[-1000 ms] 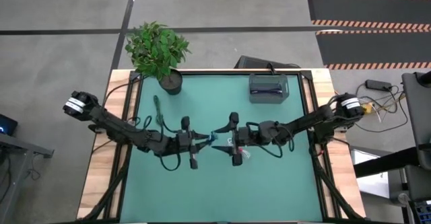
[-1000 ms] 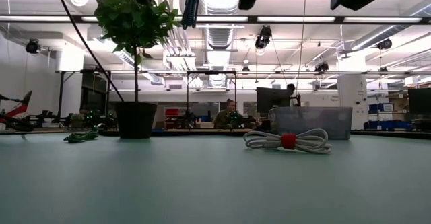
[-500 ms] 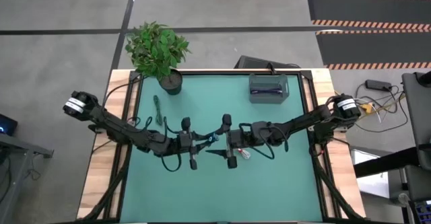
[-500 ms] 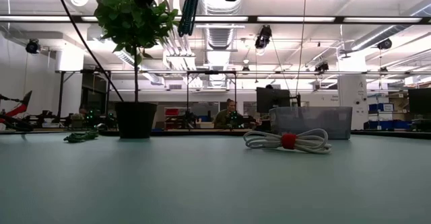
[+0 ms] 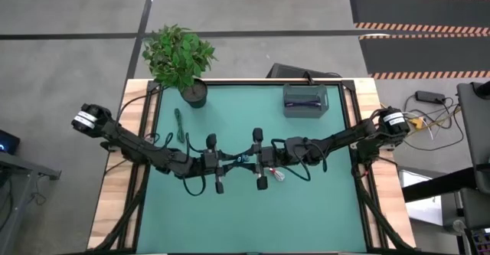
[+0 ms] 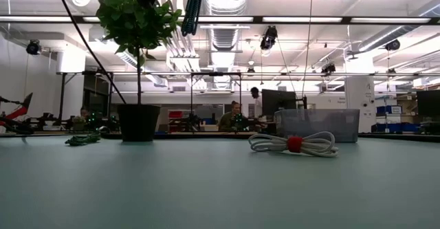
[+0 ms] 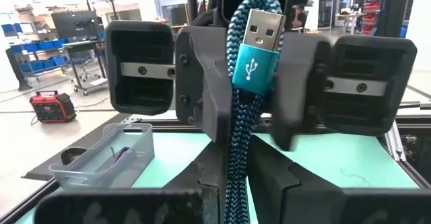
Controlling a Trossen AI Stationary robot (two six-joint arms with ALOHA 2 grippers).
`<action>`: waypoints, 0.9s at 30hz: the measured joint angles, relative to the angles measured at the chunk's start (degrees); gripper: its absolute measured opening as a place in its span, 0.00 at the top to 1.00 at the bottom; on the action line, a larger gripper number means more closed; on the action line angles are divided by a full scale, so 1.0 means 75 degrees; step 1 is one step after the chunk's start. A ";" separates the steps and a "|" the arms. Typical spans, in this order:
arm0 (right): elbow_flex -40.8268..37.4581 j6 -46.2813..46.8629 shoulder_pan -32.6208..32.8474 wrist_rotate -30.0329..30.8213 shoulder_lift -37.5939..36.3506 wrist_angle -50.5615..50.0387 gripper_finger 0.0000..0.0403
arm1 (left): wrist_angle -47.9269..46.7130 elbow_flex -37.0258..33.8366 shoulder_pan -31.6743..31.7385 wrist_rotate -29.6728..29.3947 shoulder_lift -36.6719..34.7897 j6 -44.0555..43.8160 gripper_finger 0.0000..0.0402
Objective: Pick and place USB-C Cables
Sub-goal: Put the blue charger cable into the bin
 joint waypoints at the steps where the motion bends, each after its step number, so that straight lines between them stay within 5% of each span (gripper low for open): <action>1: 0.0000 -0.0003 0.0000 0.0003 0.0000 -0.0019 0.86 | -0.0007 -0.0002 0.0004 0.0001 -0.0001 -0.0010 0.93; 7: 0.0000 0.0053 -0.0013 0.0004 -0.0003 -0.0081 0.96 | -0.0027 -0.0008 0.0004 0.0027 -0.0018 -0.0295 0.88; 13: 0.0012 0.0145 -0.0125 -0.0131 -0.0075 -0.0277 0.96 | -0.0172 -0.0016 0.0017 -0.0107 -0.0104 -0.0447 0.68; 19: 0.0006 0.0399 -0.0221 -0.0108 -0.0426 -0.1493 0.96 | -0.1139 -0.0017 0.0016 -0.0103 -0.0229 -0.0611 0.52; 27: 0.0006 0.0897 -0.0332 -0.0067 -0.1383 -0.4040 0.97 | -0.1823 -0.0029 0.0015 -0.0075 -0.0406 -0.0879 0.48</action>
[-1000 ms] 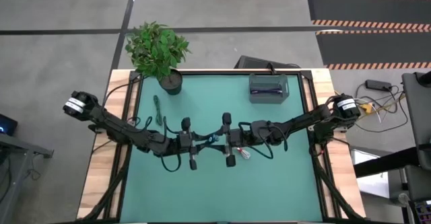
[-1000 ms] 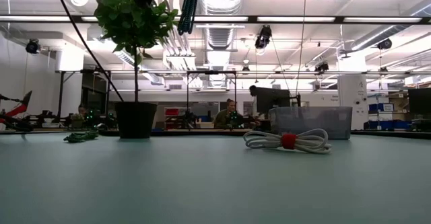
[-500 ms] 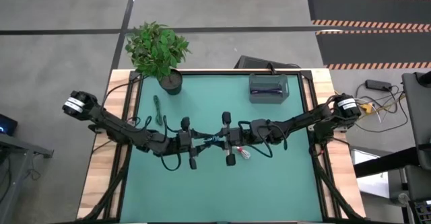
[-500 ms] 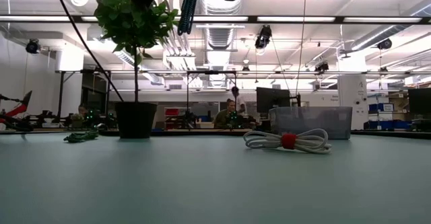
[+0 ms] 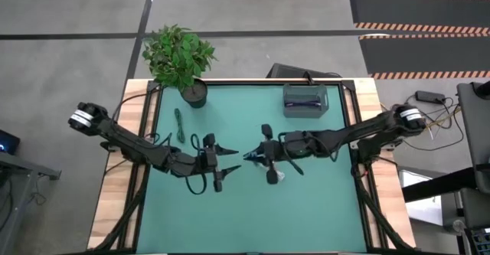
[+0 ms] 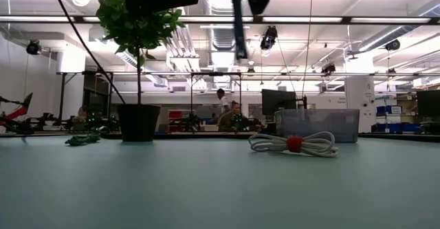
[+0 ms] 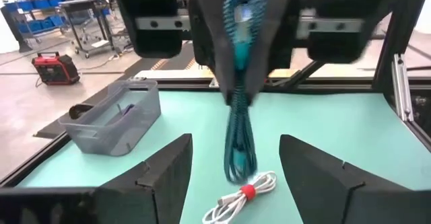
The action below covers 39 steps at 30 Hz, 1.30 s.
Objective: Pick and place USB-C Cables
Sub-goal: Put the blue charger cable into the bin
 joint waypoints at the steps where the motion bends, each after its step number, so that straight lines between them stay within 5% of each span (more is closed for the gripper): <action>1: 0.0000 0.0104 -0.0031 0.0015 -0.0154 -0.0368 0.97 | 0.0014 0.0000 0.0001 0.0009 -0.0009 -0.0001 0.48; 12: 0.0017 0.1266 -0.0732 0.0016 -0.1291 -0.3992 0.97 | 0.0005 0.0000 0.0016 0.0003 -0.0037 -0.0011 0.48; 16: 0.0787 0.1317 -0.1318 0.0342 -0.1318 -0.6215 0.97 | 0.0008 0.0015 -0.0002 0.0002 -0.0037 -0.0103 0.48; 22: 0.2427 -0.0024 -0.2709 0.0957 -0.0737 -0.9312 0.97 | 0.0014 0.0017 0.0004 -0.0003 -0.0112 -0.0144 0.48; 27: 0.3047 -0.1922 -0.4219 -0.0167 0.0006 -1.0760 0.97 | 0.0019 0.0017 0.0004 -0.0029 -0.0148 -0.0206 0.48; 39: 0.3121 -0.4202 -0.6139 0.0001 0.1397 -1.1347 0.97 | 0.0017 0.0017 0.0004 -0.0244 -0.0156 -0.0146 0.48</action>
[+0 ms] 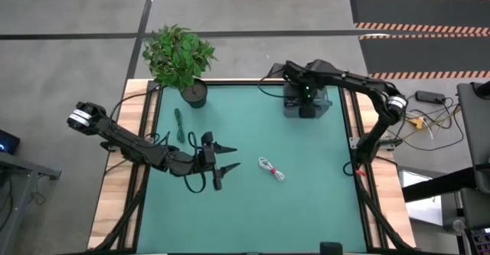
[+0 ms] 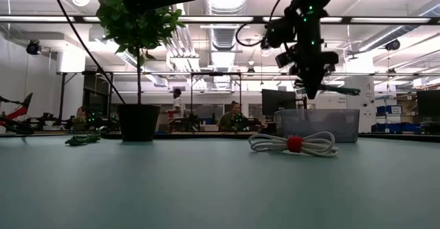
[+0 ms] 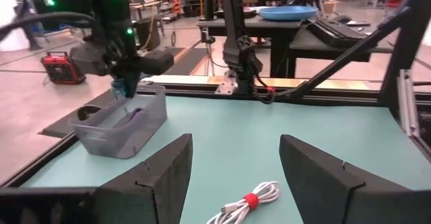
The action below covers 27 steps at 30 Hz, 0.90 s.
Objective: Pick and place USB-C Cables
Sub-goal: Put the blue charger cable into the bin
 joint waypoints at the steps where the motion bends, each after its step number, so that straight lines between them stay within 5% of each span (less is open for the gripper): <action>1: 0.0008 -0.0115 -0.0096 0.0005 0.0052 0.0003 0.97 | -0.0003 0.0000 0.0000 -0.0093 -0.0003 0.0004 0.48; 27: 0.0766 -0.0464 -0.0422 -0.0069 0.1595 0.0338 0.97 | -0.0008 0.0000 0.0099 -0.0368 -0.0041 0.0367 0.48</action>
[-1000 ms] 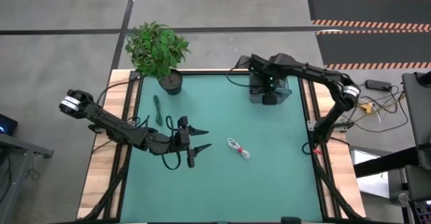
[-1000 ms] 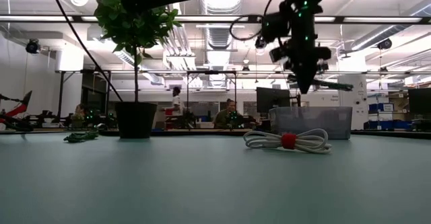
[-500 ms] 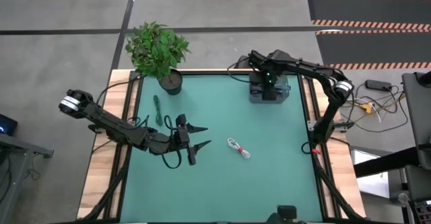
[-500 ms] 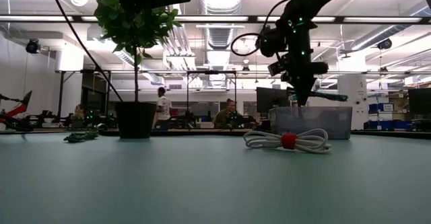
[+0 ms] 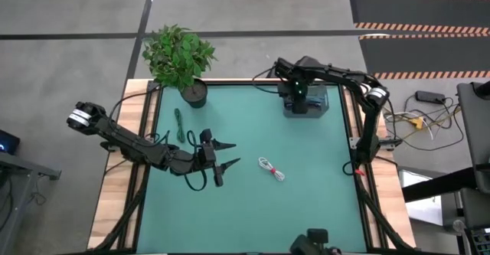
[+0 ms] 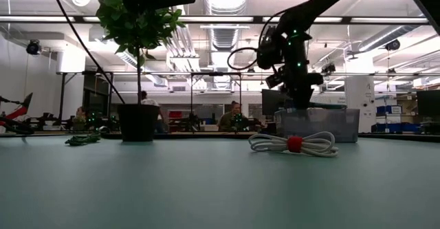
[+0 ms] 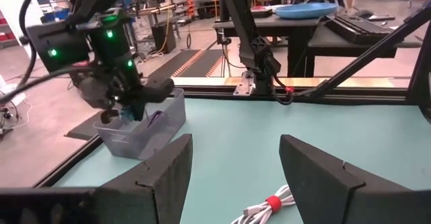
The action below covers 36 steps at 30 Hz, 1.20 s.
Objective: Pick and place USB-C Cables
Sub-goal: Put the blue charger cable into the bin
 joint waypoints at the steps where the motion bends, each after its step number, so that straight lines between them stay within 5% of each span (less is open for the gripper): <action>1: 0.0000 0.0008 0.0000 -0.0067 0.0049 0.0014 0.97 | 0.0002 0.0000 0.0000 0.0000 0.0000 0.0041 0.48; 25: -0.0006 0.0239 -0.0035 -0.0377 0.0722 0.0237 0.96 | -0.0041 -0.0003 0.0000 0.0002 0.0000 0.0195 0.48; 36: -0.0009 0.0228 -0.0035 -0.0368 0.0722 0.0282 0.84 | -0.0035 -0.0003 0.0000 0.0003 0.0000 0.0194 0.48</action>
